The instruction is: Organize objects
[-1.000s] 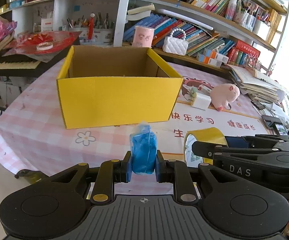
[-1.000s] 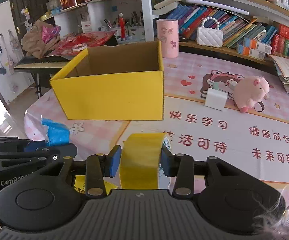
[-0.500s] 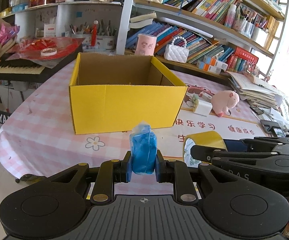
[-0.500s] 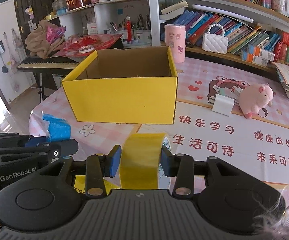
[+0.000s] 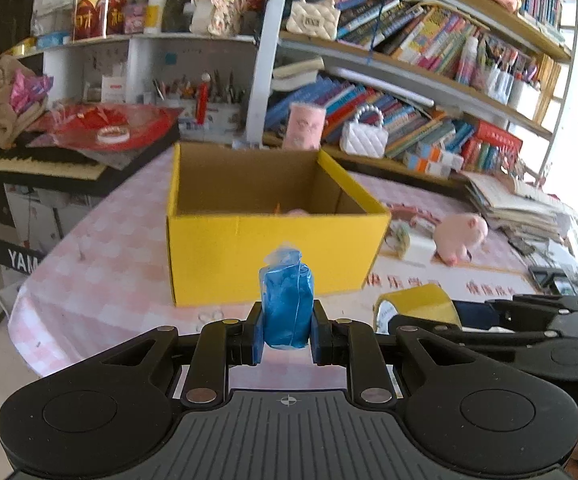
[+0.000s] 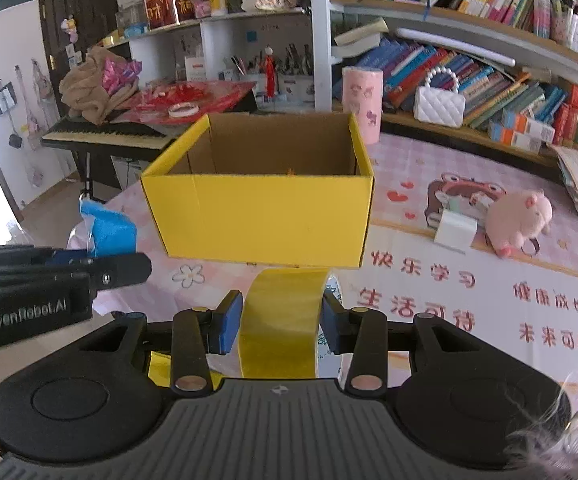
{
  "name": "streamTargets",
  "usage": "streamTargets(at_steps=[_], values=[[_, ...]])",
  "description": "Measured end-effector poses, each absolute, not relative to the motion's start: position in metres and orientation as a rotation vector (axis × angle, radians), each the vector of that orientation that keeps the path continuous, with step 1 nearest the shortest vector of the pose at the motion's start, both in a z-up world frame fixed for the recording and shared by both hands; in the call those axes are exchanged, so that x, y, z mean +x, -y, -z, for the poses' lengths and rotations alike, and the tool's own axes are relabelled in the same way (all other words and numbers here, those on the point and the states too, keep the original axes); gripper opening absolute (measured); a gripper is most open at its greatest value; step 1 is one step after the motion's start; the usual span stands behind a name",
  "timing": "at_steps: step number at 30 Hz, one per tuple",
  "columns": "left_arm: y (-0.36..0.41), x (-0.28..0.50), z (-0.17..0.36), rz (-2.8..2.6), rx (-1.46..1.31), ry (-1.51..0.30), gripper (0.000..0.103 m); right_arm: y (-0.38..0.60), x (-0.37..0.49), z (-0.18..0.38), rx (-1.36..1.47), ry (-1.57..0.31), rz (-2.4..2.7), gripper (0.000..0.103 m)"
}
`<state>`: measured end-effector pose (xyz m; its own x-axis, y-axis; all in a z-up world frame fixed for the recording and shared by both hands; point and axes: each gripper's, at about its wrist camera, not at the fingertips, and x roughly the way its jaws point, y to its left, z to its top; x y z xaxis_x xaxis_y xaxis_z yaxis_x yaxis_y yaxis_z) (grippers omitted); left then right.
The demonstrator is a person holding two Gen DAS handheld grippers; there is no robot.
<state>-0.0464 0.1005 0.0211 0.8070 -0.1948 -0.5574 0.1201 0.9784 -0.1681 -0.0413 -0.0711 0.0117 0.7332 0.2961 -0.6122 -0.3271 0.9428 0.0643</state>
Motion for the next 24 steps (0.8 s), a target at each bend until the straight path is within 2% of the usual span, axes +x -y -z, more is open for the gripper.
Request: streamTargets(at_steps=[8, 16, 24], values=[[-0.098, -0.016, -0.042, 0.155, -0.118, -0.536, 0.020, 0.075, -0.013, -0.038, -0.024, -0.552, -0.356, 0.039], [-0.099, 0.037, -0.056, 0.093, -0.105, -0.487, 0.020, 0.073, 0.052, -0.072, 0.003, -0.422, -0.380, 0.039], [-0.097, 0.098, -0.042, 0.003, -0.131, -0.507, 0.020, 0.063, 0.124, -0.069, -0.051, -0.436, -0.470, 0.039]])
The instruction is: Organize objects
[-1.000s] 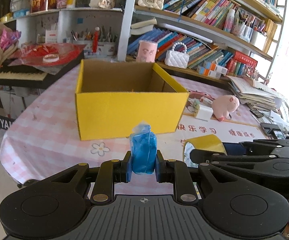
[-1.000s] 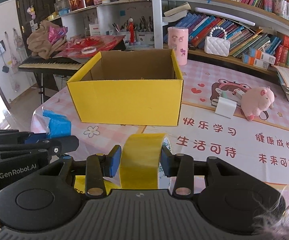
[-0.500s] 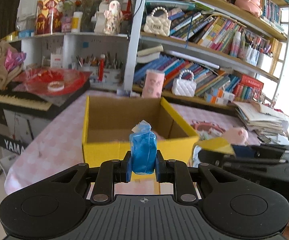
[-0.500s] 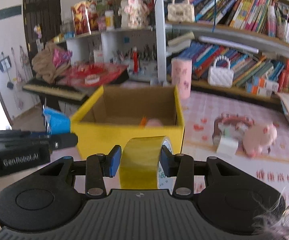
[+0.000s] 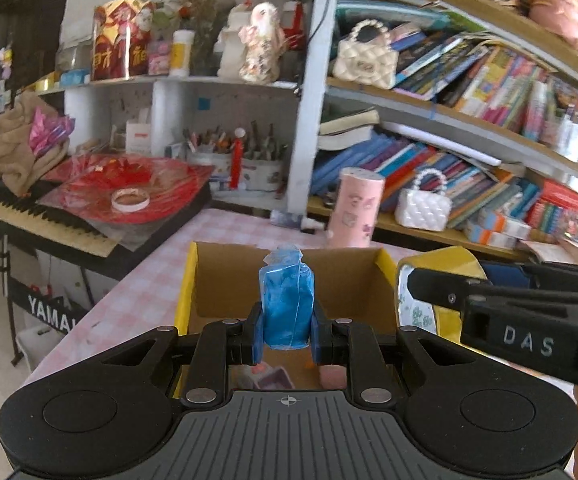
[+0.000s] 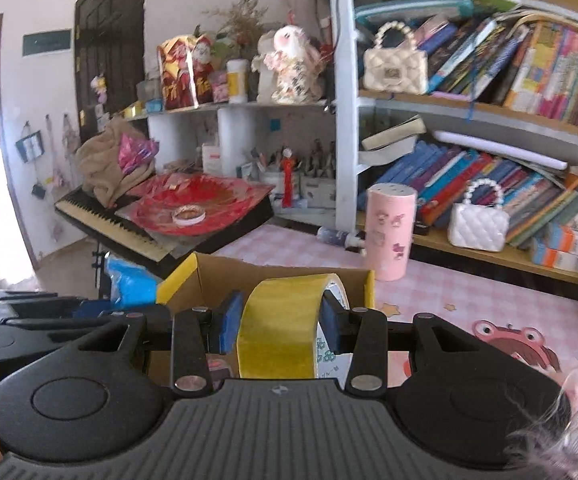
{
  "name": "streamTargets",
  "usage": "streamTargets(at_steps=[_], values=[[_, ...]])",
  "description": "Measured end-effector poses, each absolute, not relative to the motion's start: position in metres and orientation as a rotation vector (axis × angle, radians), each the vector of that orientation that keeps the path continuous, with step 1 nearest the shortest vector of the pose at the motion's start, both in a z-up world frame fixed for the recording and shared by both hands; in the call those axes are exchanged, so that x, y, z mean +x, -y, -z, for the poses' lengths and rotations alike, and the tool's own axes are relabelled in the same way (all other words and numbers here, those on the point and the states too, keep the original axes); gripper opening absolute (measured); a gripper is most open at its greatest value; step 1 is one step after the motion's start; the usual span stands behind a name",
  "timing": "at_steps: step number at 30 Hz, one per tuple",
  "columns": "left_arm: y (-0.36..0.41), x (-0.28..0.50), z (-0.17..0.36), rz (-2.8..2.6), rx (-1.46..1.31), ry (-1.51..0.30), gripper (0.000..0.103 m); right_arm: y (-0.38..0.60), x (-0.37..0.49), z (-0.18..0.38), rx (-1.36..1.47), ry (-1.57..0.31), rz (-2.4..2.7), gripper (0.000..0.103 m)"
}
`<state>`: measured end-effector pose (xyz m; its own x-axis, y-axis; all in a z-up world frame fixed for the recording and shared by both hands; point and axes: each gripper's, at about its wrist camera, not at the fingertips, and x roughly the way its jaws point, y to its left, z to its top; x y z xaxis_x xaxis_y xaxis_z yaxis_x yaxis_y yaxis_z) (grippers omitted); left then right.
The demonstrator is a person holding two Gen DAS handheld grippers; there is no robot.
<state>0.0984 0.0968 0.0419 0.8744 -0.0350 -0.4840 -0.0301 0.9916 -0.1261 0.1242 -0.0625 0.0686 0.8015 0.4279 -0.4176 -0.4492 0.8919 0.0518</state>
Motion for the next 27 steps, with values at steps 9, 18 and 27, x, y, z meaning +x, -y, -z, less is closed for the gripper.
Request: streamTargets(at_steps=[9, 18, 27], values=[[-0.090, 0.141, -0.014, -0.044, -0.103, -0.607, 0.020, 0.048, 0.183, -0.037, -0.119, -0.537, -0.555, 0.039], [-0.085, 0.154, 0.009, -0.057, -0.089, -0.696, 0.020, 0.043, 0.201, -0.014, -0.165, -0.572, -0.592, 0.039], [-0.080, 0.150, 0.025, -0.047, -0.081, -0.754, 0.021, 0.028, 0.197, -0.004, -0.212, -0.623, -0.677, 0.035]])
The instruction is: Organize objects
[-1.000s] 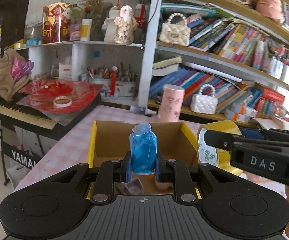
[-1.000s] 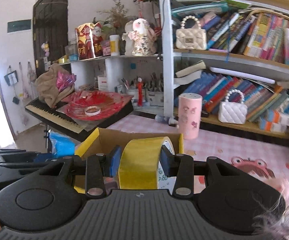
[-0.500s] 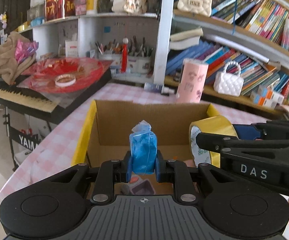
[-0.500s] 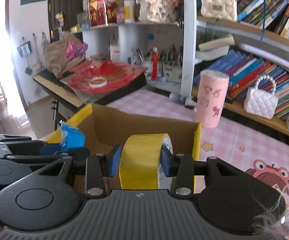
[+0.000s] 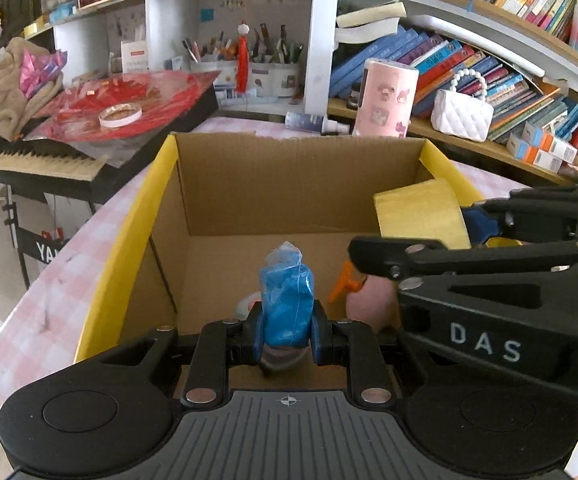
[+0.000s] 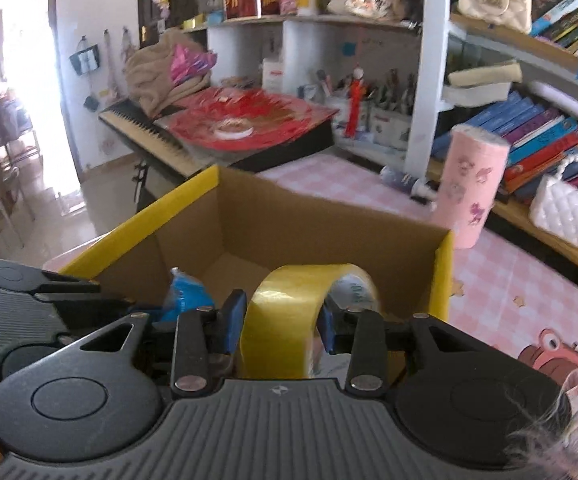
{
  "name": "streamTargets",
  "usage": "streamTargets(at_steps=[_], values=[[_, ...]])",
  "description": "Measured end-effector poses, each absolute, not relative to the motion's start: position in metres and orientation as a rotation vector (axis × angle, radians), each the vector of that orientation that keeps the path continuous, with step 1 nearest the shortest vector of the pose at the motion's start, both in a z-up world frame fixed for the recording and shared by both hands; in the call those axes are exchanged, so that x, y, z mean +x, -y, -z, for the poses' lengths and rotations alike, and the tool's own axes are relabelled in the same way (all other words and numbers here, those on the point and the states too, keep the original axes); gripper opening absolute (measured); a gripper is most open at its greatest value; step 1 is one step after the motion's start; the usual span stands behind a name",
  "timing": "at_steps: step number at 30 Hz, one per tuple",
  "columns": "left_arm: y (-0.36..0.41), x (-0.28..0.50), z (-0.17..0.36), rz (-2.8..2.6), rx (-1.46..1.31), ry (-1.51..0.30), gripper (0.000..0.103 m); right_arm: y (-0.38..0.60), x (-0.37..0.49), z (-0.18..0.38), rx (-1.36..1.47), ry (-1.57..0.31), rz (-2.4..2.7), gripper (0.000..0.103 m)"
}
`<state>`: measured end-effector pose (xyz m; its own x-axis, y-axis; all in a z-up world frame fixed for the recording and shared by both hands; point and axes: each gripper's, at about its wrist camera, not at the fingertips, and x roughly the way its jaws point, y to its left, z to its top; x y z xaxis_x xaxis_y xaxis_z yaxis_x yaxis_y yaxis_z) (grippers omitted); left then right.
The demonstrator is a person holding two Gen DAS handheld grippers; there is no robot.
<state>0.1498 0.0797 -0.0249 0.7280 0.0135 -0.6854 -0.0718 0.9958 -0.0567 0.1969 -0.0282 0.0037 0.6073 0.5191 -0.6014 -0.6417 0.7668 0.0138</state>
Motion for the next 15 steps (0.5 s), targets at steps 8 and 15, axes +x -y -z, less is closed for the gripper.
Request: streamTargets(at_steps=[8, 15], values=[[-0.082, 0.137, 0.015, -0.051, -0.087, -0.706, 0.052, 0.034, 0.196, -0.003, -0.123, -0.696, -0.636, 0.044], [-0.087, 0.118, -0.004, -0.059, -0.101, -0.629, 0.069, 0.045, 0.176, -0.021, -0.071, -0.640, -0.601, 0.053]])
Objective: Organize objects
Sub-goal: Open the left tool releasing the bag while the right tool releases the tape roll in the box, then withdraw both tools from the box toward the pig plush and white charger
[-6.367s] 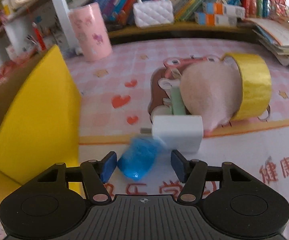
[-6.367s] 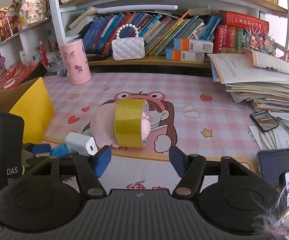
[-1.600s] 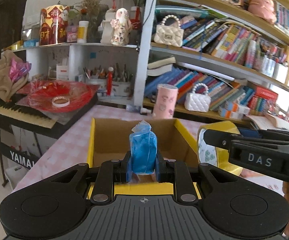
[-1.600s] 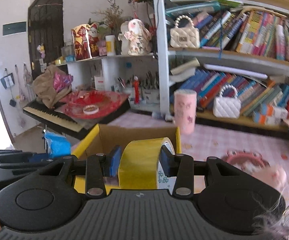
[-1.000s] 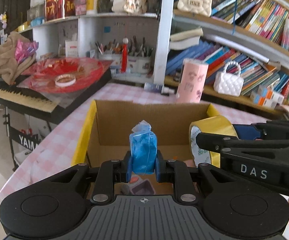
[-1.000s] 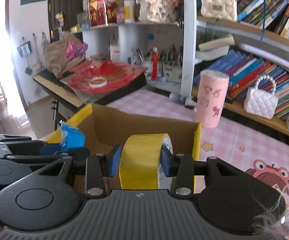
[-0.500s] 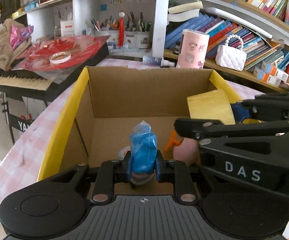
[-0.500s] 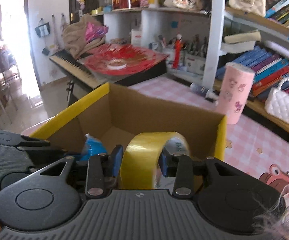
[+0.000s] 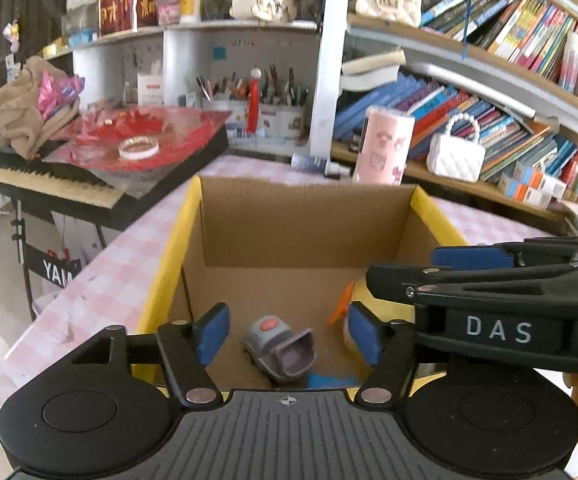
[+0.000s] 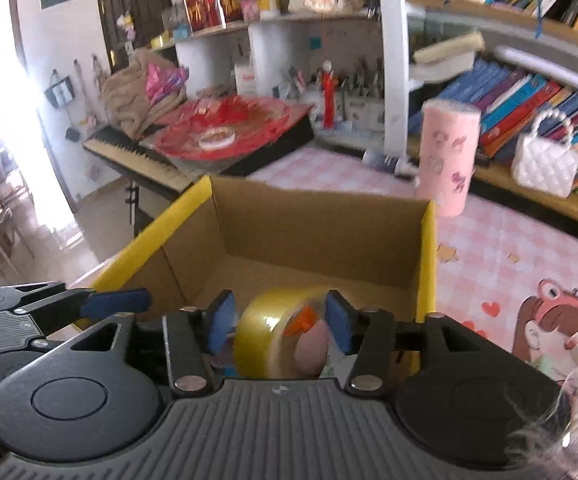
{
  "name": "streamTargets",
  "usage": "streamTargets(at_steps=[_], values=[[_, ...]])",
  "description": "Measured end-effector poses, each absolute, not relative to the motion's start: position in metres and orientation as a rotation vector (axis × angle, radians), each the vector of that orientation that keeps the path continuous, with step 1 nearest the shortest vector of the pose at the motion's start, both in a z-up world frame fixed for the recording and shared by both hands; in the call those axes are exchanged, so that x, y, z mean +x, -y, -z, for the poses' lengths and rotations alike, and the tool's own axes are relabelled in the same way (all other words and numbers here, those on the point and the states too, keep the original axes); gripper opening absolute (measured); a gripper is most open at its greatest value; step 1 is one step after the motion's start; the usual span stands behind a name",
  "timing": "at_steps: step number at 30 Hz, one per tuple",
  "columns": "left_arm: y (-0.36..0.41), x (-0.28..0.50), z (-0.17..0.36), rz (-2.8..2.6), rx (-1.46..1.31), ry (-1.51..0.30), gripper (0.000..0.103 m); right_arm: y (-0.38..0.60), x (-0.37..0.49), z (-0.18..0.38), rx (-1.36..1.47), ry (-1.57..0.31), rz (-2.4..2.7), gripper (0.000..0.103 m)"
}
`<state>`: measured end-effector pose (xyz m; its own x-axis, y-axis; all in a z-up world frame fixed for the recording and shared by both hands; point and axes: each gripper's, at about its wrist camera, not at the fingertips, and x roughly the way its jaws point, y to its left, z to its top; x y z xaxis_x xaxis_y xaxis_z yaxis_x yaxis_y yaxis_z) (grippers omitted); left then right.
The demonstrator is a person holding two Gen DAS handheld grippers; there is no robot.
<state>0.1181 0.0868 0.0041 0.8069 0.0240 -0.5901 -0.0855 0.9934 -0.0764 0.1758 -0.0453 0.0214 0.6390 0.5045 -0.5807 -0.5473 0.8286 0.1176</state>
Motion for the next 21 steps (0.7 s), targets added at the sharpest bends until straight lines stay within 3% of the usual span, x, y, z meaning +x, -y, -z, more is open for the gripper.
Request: streamTargets(at_steps=[4, 15, 21], values=[[-0.087, 0.102, -0.015, -0.052, -0.101, -0.588, 0.077, 0.049, 0.159, -0.034, -0.064, -0.594, -0.576, 0.054], [-0.091, 0.047, -0.021, -0.028, -0.078, -0.547, 0.080, 0.070, 0.094, -0.040, -0.091, -0.498, -0.379, 0.062], [-0.092, 0.025, -0.011, -0.037, -0.071, -0.594, 0.084, 0.075, 0.053, -0.030, -0.133, -0.482, -0.265, 0.073]])
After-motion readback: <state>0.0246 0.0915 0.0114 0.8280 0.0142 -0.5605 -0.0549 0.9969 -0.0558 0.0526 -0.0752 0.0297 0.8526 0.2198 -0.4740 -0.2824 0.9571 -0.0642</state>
